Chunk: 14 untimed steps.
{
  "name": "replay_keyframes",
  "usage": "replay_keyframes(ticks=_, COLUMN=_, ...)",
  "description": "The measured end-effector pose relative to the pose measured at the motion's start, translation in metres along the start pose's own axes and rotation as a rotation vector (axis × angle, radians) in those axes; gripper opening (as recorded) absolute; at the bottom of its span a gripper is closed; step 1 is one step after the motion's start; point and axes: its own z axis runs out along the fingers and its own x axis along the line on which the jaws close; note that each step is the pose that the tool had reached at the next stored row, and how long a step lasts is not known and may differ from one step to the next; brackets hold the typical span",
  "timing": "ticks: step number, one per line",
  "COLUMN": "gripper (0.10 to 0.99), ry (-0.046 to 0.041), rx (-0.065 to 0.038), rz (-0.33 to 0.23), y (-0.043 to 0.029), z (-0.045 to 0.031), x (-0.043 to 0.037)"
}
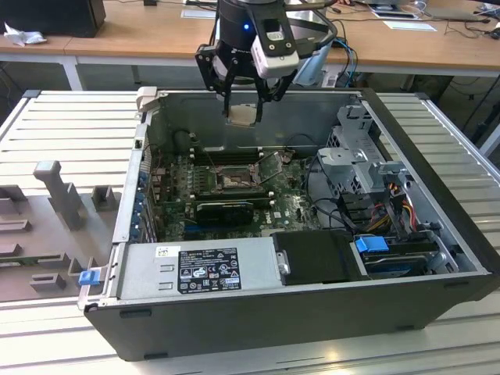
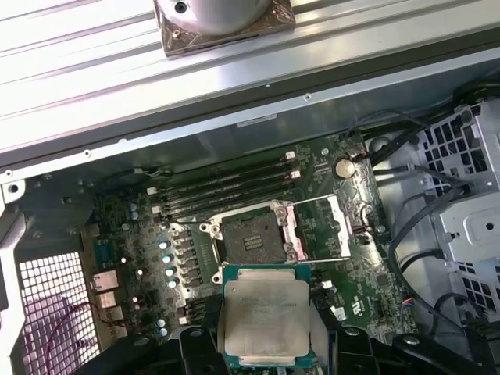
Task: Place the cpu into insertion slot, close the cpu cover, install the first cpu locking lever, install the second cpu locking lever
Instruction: 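Place the cpu into insertion slot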
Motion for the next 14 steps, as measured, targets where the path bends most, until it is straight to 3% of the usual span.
replay_keyframes(ticks=9, gripper=0.529, ry=-0.0152, rx=0.000, rz=0.162, y=-0.0002, z=0.0029, x=-0.0001)
replay_keyframes(ticks=14, gripper=0.529, ry=-0.0134, rx=0.001, rz=0.175, y=-0.0014, z=0.0062, x=-0.0004)
